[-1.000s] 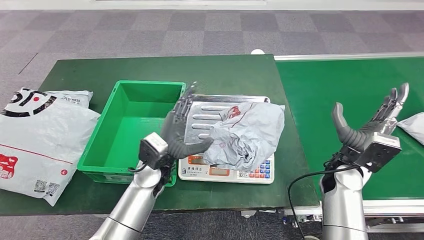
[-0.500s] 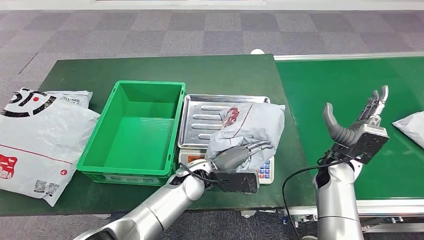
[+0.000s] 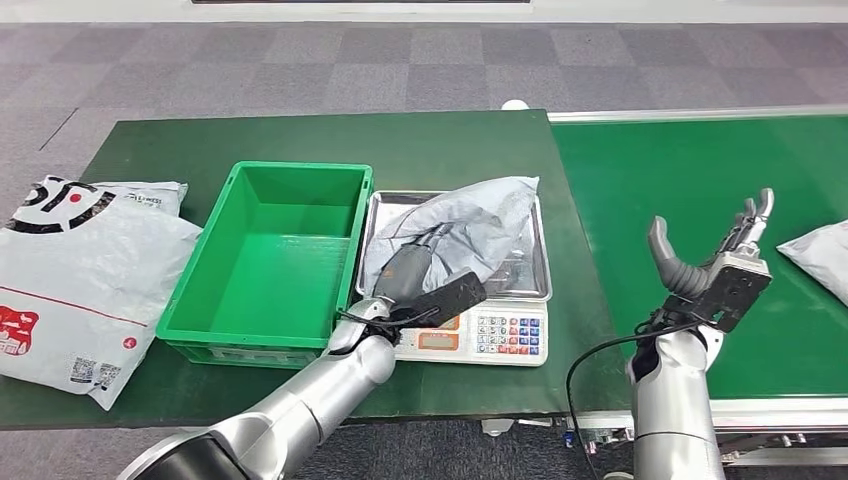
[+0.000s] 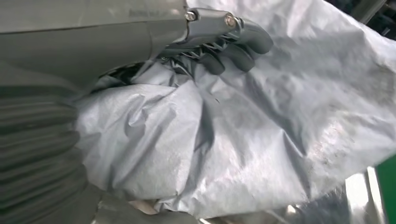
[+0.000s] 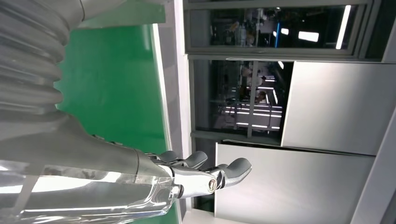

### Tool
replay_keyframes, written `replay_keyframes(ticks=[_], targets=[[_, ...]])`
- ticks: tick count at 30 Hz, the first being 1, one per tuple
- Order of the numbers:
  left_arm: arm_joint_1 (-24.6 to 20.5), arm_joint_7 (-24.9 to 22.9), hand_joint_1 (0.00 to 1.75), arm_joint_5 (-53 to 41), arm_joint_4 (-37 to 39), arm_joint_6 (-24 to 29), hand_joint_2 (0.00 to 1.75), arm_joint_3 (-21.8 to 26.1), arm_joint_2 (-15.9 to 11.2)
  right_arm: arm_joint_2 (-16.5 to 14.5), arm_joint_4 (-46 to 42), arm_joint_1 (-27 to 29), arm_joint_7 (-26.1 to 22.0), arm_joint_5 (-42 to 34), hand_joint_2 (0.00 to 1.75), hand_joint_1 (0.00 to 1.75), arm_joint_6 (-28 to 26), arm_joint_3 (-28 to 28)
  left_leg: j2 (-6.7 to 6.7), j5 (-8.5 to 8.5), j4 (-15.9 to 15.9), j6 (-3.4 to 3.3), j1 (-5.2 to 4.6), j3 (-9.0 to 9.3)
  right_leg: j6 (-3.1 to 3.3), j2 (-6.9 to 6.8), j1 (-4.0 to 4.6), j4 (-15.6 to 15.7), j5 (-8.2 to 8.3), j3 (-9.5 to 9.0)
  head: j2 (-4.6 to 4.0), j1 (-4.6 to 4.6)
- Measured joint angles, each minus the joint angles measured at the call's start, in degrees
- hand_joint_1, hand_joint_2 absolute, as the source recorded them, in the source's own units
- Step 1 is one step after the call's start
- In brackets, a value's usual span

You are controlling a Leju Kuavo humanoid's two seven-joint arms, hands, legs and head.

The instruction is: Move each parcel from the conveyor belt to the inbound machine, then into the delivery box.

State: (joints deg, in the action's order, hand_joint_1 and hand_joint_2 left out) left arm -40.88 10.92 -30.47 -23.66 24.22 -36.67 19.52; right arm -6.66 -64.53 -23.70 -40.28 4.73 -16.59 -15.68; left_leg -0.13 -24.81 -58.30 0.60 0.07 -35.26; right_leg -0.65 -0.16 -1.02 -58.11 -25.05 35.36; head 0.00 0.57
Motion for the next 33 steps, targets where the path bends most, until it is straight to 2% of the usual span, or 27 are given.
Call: replay_keyframes(ticks=[1,2,6,13,20,33], targets=[[0.2,1.2,1.48,0.4,-0.1,0.8,1.75,0.5,-0.1,-0.1,0.1,0.0,0.0,0.0,1.75,0.0,0.0,0.0,-0.01,0.01,0.0,0.0,0.0,-0.01,0.0,-0.01,0.0,0.0,0.0,0.0,0.0,0.0],[0.4,3.0,1.75,1.0,-0.2,1.8,1.75,1.1,-0.2,-0.1,0.2,-0.1,0.0,0.0,1.75,0.0,0.0,0.0,-0.01,0.01,0.0,0.0,0.0,-0.02,0.0,-0.01,0.0,0.0,0.0,0.0,0.0,0.0],[1.8,11.3,1.75,3.1,-2.1,4.8,1.75,5.0,-0.2,-0.4,0.6,-0.1,0.0,-0.2,1.75,0.0,0.0,0.0,-0.04,0.0,0.0,-0.01,-0.01,-0.05,-0.01,-0.01,-0.02,0.0,-0.01,0.02,0.0,0.0],[4.5,20.2,1.75,4.5,-6.6,5.2,1.75,10.0,-0.2,-0.5,1.5,-0.4,0.0,-0.8,1.75,0.0,-0.4,0.1,-0.09,-0.06,0.0,-0.04,-0.01,-0.1,-0.05,-0.05,-0.02,0.0,-0.04,0.03,0.0,0.0],[5.7,21.1,1.75,3.9,-8.9,6.0,1.75,11.9,-0.2,-0.8,1.9,-0.4,0.0,-0.8,1.75,0.0,-0.9,0.3,-0.09,-0.08,0.0,-0.07,-0.01,-0.1,-0.06,-0.08,-0.01,0.0,-0.05,0.04,0.0,0.0],[6.0,21.2,1.75,3.9,-9.7,6.0,1.75,12.2,-0.2,-0.9,2.0,-0.4,0.0,-0.8,1.75,0.0,-1.0,0.4,-0.09,-0.08,0.0,-0.07,-0.01,-0.11,-0.06,-0.08,-0.02,0.0,-0.05,0.04,0.0,0.0]])
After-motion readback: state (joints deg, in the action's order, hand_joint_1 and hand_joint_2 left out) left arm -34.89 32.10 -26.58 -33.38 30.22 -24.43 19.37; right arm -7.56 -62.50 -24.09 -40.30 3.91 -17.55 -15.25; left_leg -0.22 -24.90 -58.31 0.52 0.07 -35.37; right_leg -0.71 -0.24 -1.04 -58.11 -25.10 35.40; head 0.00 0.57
